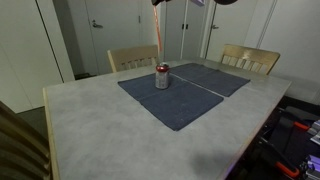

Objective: Put the straw in the can

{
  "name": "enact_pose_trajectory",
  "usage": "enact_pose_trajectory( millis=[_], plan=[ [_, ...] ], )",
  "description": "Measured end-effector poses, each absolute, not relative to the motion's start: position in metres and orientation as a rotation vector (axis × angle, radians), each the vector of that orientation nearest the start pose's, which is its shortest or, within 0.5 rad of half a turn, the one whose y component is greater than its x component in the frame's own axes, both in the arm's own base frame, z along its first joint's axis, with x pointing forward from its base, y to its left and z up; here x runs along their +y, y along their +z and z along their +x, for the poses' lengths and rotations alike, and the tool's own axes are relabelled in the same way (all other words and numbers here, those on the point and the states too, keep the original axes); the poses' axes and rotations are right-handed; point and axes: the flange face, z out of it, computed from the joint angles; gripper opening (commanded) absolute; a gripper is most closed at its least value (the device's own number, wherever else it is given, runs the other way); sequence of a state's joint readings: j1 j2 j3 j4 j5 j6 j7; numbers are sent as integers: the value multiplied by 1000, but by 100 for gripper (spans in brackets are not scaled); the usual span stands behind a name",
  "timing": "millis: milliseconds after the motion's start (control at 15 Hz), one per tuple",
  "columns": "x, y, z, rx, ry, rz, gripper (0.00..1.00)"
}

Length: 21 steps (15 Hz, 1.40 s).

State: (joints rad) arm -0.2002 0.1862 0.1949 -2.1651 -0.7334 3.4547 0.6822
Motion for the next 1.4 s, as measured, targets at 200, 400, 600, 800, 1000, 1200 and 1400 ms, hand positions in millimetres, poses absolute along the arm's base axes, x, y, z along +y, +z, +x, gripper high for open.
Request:
enact_pose_trajectory(
  millis=[200, 400, 600, 800, 1000, 1200, 1400],
  plan=[
    [66, 412, 588, -106, -1408, -2565, 2],
    [53, 399, 591, -70, -1382, -2581, 2],
    [42, 395, 591, -42, -1376, -2593, 2],
    [36, 388, 588, -26, -1359, -2607, 2],
    [35, 378, 584, -19, -1330, -2620, 2],
    [37, 370, 582, -18, -1306, -2626, 2],
    [41, 370, 582, -25, -1301, -2623, 2]
  ],
)
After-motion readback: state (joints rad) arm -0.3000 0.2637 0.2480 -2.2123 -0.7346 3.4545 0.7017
